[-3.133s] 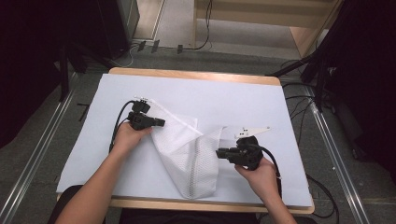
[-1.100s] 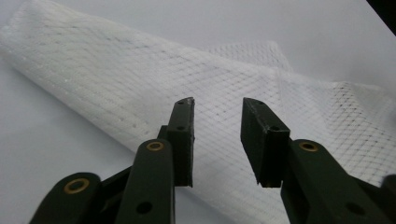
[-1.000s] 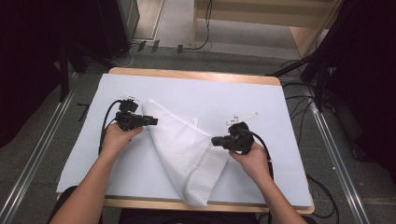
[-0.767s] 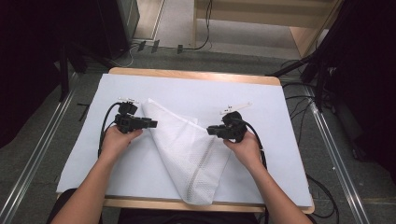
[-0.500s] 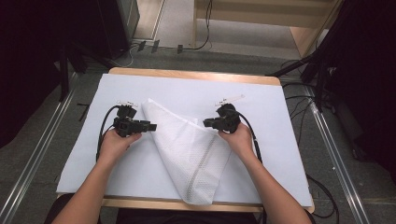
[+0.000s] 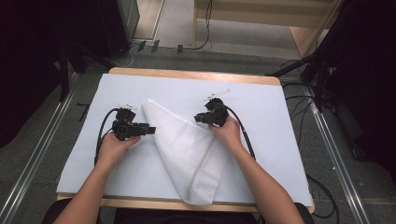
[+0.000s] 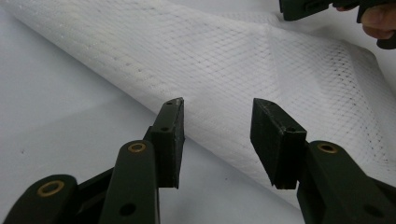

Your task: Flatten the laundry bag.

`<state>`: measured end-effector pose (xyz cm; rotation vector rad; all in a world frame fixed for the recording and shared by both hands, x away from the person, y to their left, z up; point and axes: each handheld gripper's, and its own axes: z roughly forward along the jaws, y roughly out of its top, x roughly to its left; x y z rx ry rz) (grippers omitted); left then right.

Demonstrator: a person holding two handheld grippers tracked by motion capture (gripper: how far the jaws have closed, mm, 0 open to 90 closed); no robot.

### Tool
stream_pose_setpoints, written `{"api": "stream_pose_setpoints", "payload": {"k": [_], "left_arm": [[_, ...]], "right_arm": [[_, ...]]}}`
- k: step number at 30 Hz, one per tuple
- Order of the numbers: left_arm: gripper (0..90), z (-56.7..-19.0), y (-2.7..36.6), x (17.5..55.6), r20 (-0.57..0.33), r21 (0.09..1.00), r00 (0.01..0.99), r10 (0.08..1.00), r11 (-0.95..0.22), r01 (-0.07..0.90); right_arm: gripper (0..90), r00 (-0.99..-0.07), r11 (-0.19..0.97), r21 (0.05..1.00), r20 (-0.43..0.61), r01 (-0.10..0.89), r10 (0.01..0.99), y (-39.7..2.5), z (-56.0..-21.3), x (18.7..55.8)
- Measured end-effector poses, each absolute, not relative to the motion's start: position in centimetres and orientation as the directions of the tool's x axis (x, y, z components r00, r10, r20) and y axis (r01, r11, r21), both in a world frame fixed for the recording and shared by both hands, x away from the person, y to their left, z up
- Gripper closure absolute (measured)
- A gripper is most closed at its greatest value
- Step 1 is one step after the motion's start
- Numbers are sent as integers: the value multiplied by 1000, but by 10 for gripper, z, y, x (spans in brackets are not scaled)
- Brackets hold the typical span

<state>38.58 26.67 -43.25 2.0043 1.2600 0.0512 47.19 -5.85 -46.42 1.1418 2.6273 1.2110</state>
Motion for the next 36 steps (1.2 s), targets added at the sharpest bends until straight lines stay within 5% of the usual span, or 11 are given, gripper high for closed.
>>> {"api": "stream_pose_setpoints", "payload": {"k": [7, 12, 20, 36], "left_arm": [[555, -432, 272, 384, -341, 613, 499, 797, -215, 761], [555, -432, 272, 383, -340, 613, 499, 797, -215, 760], [555, -433, 271, 384, -339, 610, 506, 793, -224, 760], [556, -432, 268, 386, -339, 613, 515, 787, -230, 756]], "right_arm": [[777, -745, 448, 679, 222, 581, 629, -49, -470, 470], [860, -746, 472, 683, 164, 558, 645, -44, -469, 466], [900, -741, 463, 671, 196, 579, 643, -45, -468, 467], [900, -595, 311, 665, 249, 679, 764, -116, -460, 489]]}}
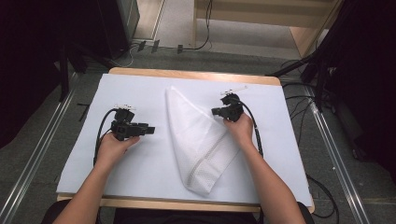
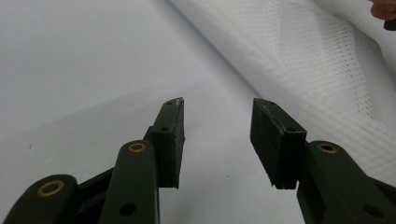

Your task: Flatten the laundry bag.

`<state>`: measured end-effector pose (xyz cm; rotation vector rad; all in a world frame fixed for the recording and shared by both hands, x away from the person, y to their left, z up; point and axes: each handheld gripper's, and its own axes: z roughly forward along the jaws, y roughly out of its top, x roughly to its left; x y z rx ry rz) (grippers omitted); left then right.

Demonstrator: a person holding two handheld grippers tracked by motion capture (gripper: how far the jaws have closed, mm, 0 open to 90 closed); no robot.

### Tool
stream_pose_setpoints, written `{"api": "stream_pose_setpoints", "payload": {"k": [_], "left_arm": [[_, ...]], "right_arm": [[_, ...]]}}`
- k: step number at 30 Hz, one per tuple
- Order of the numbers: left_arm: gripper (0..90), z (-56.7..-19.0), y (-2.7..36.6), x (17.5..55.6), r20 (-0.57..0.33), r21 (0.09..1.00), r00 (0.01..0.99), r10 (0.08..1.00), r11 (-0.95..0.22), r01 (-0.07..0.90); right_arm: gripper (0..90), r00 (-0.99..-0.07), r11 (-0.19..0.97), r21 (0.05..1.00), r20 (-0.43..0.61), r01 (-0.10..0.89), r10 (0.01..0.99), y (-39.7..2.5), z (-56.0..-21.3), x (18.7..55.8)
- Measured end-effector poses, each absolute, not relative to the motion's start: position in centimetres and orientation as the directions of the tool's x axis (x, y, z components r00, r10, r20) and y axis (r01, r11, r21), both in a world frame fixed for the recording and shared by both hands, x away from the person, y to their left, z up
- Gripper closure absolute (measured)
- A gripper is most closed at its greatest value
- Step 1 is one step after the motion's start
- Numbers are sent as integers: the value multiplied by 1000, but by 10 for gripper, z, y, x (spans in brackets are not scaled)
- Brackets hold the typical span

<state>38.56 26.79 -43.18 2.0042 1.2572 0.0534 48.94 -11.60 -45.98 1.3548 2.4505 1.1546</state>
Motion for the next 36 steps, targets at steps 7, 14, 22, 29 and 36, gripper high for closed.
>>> {"api": "stream_pose_setpoints", "payload": {"k": [7, 14, 22, 29, 36], "left_arm": [[556, -432, 264, 388, -334, 612, 526, 782, -244, 752], [556, -431, 259, 390, -332, 611, 539, 774, -258, 748], [555, -429, 256, 393, -336, 623, 546, 767, -254, 740], [555, -426, 252, 400, -328, 627, 559, 762, -267, 732], [554, -425, 250, 406, -325, 631, 564, 760, -270, 727]], "right_arm": [[900, -512, 215, 679, 271, 702, 815, -156, -458, 495], [804, -492, 211, 663, 269, 718, 828, -163, -464, 495], [771, -516, 236, 679, 243, 696, 821, -170, -450, 465], [758, -541, 262, 695, 215, 669, 813, -179, -442, 427], [725, -529, 260, 687, 212, 679, 822, -191, -450, 412]]}}
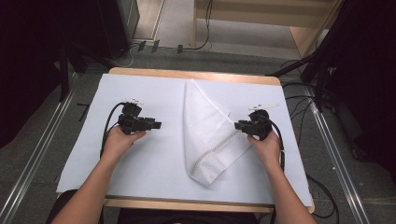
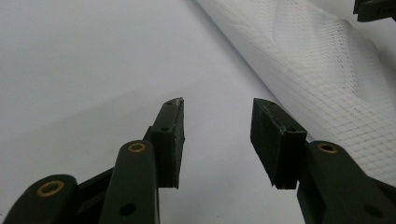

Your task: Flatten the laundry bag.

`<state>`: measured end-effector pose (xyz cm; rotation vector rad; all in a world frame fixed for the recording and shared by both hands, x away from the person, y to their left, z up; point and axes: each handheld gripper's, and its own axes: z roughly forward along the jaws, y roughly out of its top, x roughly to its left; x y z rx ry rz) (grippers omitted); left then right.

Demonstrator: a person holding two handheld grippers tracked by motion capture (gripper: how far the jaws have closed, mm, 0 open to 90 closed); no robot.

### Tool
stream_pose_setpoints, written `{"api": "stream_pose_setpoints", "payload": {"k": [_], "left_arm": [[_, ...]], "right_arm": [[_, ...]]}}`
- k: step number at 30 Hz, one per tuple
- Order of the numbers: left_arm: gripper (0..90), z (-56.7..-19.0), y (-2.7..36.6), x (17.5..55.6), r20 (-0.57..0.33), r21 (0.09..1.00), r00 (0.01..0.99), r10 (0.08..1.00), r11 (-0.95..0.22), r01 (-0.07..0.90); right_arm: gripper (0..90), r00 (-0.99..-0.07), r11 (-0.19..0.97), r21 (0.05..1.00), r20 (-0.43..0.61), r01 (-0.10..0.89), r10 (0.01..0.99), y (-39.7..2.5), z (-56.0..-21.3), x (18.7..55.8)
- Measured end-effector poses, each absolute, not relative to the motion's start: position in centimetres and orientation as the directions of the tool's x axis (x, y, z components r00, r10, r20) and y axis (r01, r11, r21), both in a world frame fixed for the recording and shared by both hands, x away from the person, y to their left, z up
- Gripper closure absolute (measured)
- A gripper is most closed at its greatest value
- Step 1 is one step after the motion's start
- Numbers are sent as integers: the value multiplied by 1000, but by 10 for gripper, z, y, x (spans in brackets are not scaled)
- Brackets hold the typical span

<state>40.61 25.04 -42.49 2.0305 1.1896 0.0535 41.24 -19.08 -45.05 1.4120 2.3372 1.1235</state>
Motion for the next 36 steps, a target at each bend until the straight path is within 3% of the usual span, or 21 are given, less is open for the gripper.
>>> {"api": "stream_pose_setpoints", "payload": {"k": [11, 14, 17, 23, 36], "left_arm": [[554, -425, 251, 413, -326, 632, 555, 765, -261, 730], [554, -424, 252, 413, -325, 630, 554, 766, -261, 731], [554, -424, 252, 413, -325, 630, 553, 767, -261, 731], [553, -425, 251, 413, -323, 629, 558, 764, -267, 730], [554, -425, 251, 413, -321, 630, 557, 766, -267, 729]], "right_arm": [[676, -503, 274, 634, 210, 723, 839, -194, -469, 418], [694, -507, 281, 634, 204, 720, 838, -193, -469, 418], [786, -516, 308, 635, 169, 709, 840, -190, -469, 417], [880, -517, 314, 622, 173, 718, 838, -190, -468, 418], [899, -506, 259, 632, 246, 730, 827, -194, -455, 419]]}}
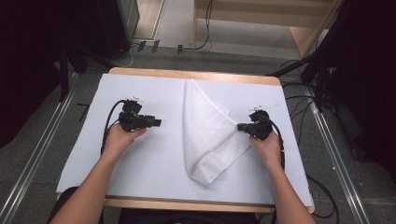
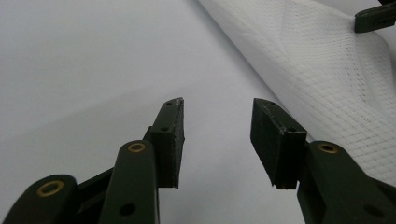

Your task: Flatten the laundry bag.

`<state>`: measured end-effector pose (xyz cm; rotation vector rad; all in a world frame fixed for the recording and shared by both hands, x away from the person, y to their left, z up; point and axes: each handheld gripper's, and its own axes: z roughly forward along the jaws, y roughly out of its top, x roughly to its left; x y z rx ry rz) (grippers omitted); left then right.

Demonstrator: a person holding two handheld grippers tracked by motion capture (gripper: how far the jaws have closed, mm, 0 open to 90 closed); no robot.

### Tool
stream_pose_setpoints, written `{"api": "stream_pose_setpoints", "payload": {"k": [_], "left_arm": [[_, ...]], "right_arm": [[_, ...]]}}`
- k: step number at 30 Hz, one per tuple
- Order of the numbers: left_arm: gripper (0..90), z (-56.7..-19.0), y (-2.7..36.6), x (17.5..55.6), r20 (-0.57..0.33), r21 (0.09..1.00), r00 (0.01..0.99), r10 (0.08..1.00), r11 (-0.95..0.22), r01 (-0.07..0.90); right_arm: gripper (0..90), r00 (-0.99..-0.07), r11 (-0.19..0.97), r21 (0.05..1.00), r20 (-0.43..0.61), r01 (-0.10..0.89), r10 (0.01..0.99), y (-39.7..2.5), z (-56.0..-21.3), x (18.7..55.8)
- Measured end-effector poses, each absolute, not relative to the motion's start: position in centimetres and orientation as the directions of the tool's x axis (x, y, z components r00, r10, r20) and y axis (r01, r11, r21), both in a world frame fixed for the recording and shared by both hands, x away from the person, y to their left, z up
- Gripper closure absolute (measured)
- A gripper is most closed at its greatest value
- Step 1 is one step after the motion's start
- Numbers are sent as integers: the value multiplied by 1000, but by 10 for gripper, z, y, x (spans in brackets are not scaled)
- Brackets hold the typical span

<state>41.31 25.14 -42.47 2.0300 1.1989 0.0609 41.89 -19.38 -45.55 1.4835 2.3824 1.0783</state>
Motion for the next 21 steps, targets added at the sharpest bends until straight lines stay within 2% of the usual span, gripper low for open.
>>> {"api": "stream_pose_setpoints", "payload": {"k": [9, 21], "left_arm": [[553, -424, 252, 413, -321, 630, 552, 770, -262, 731], [554, -423, 256, 412, -323, 635, 549, 771, -253, 730]], "right_arm": [[898, -563, 247, 678, 295, 692, 772, -181, -432, 410], [898, -650, 308, 699, 291, 646, 703, -143, -419, 406]]}}
